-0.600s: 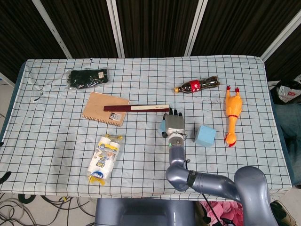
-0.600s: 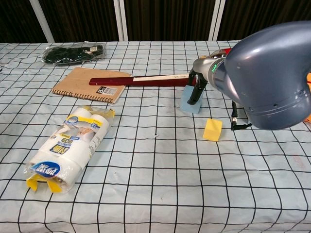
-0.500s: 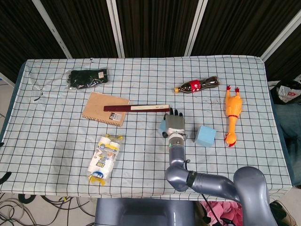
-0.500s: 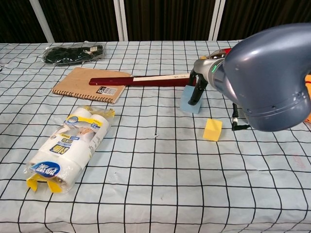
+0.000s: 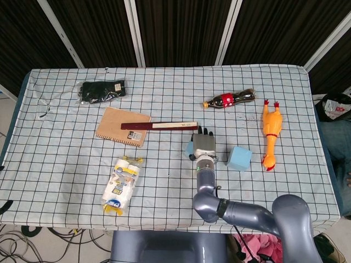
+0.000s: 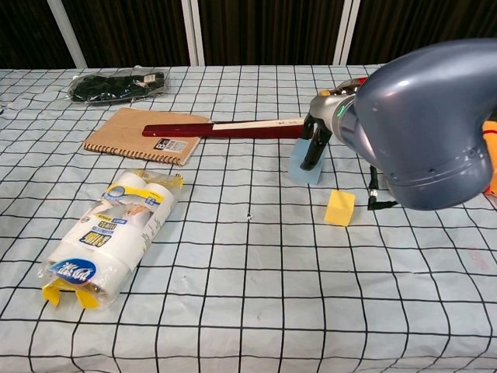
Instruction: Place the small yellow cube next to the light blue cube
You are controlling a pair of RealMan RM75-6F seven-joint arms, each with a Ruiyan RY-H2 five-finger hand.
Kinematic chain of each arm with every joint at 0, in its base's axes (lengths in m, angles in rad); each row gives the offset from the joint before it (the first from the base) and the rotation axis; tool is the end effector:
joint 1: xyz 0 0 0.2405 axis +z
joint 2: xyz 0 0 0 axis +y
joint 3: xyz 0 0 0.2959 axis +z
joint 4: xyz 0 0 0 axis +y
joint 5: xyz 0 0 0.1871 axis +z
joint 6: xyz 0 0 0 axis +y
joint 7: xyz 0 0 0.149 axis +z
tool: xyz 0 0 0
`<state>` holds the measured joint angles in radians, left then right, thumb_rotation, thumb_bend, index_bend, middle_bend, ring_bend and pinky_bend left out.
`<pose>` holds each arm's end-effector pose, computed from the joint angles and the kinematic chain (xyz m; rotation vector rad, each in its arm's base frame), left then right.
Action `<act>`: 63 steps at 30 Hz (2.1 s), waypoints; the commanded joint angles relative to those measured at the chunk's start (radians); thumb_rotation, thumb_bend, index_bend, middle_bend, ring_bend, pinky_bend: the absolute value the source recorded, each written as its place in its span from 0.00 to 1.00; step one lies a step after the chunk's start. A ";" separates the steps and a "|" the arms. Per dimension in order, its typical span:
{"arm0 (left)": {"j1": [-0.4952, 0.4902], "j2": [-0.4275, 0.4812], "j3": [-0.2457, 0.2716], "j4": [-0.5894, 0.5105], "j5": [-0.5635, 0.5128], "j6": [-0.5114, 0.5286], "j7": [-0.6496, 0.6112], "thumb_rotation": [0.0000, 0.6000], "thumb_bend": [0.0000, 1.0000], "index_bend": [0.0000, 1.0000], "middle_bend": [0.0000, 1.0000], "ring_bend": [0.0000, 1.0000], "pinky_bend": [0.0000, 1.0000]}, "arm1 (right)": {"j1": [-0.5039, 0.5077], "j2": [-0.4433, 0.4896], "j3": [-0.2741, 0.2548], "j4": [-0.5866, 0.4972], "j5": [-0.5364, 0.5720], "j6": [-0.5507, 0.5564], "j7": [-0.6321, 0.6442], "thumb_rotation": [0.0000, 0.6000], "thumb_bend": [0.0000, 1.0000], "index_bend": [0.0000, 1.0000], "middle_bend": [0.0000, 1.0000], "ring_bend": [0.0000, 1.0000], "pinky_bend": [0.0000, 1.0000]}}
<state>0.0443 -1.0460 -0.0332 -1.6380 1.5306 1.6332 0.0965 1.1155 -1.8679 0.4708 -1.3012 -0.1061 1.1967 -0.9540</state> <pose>-0.3440 0.1393 0.2362 -1.3137 -0.7626 -0.7919 -0.0941 -0.4242 -0.0646 1.4855 -1.2642 0.5280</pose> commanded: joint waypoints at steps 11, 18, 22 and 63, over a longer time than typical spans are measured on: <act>0.001 -0.001 -0.001 0.001 -0.001 0.001 0.001 1.00 0.04 0.19 0.06 0.00 0.00 | -0.009 0.001 0.012 -0.005 -0.010 -0.011 0.000 1.00 0.33 0.46 0.00 0.00 0.09; 0.000 -0.001 -0.001 0.000 -0.002 0.001 0.003 1.00 0.04 0.19 0.07 0.00 0.00 | -0.021 0.020 0.028 -0.030 -0.021 -0.026 0.019 1.00 0.35 0.46 0.00 0.00 0.09; 0.000 -0.002 -0.002 0.000 -0.002 0.001 0.002 1.00 0.04 0.19 0.07 0.00 0.00 | -0.038 0.074 0.029 -0.085 -0.030 -0.030 0.012 1.00 0.34 0.46 0.00 0.00 0.09; 0.003 -0.008 -0.009 -0.005 -0.019 0.003 0.018 1.00 0.04 0.19 0.06 0.00 0.00 | -0.204 0.331 -0.159 -0.249 -0.094 -0.120 0.118 1.00 0.29 0.46 0.00 0.00 0.09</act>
<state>0.0469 -1.0535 -0.0421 -1.6437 1.5124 1.6365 0.1143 0.9132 -1.5369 0.3139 -1.5517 -0.1975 1.0789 -0.8388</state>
